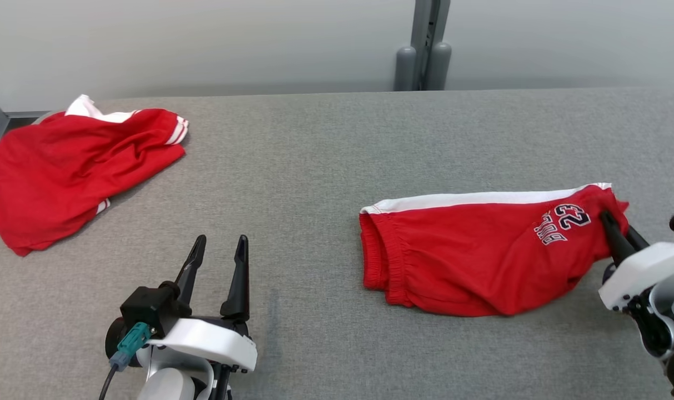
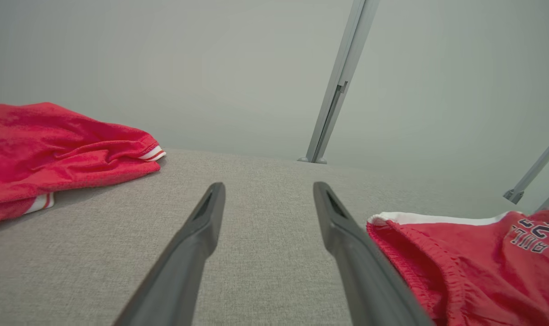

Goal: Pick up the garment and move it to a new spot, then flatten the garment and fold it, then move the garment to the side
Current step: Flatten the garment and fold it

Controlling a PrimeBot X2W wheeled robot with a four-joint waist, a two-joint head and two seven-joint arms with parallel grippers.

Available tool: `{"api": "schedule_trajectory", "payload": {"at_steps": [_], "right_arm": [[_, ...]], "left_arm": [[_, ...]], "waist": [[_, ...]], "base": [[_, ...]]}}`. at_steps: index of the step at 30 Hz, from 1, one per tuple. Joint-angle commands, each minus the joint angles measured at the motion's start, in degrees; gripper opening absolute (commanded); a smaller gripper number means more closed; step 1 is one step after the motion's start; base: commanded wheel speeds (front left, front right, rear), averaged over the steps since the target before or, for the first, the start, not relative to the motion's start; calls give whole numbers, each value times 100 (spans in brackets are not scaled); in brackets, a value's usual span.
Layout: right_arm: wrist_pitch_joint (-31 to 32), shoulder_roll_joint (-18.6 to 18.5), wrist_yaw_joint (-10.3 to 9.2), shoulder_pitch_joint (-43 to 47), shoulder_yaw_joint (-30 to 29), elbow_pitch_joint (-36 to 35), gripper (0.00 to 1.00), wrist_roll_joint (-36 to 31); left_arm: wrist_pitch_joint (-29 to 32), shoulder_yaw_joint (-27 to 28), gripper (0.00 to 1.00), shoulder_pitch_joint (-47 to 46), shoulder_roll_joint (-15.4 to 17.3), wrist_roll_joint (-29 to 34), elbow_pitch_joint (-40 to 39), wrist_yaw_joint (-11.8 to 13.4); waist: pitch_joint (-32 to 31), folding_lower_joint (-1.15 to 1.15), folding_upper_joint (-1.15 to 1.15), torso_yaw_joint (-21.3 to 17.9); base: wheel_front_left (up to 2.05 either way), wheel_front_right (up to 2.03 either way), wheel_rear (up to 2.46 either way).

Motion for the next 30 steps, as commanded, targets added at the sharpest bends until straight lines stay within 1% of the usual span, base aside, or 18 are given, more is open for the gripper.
{"api": "schedule_trajectory", "payload": {"at_steps": [1, 6, 12, 16, 17, 22, 25, 30], "right_arm": [[-30, 7, 0, -92, 32, -57, 0, -72], [135, 214, 0, -423, 233, -274, 0, -440], [501, 592, 0, -719, 605, -616, 0, -781], [716, 843, -1, -736, 913, -758, 0, -953], [716, 843, -1, -736, 913, -758, 0, -953], [840, 1067, 0, -660, 1276, -761, 0, -1114], [927, 1113, 0, -600, 1546, -727, 0, -1260], [1008, 1065, -1, -516, 1903, -773, 0, -1372]], "left_arm": [[-2, 41, 100, 72, 14, -10, 8, 13], [-2, 94, 100, 86, -14, -34, 3, -11], [-2, 93, 100, 79, -49, -50, -13, -41], [-2, 102, 100, 38, -60, -79, -41, -47], [-2, 102, 100, 38, -60, -79, -41, -47], [-2, 128, 100, 22, -68, -88, -68, -43], [-2, 127, 100, 3, -69, -123, -89, -29], [-2, 135, 100, 6, -70, -155, -120, 20]], "waist": [[-40, 0, 0, 59], [-121, 0, 0, 231], [-140, 0, 0, 451], [-105, 0, 0, 590], [-105, 0, 0, 590], [-33, 0, 0, 700], [0, 0, 0, 744], [16, 0, 0, 740]], "base": [[0, 0, 0], [0, 0, 0], [0, 0, 0], [0, 0, 0], [0, 0, 0], [0, 0, 0], [0, 0, 0], [0, 0, 0]]}}
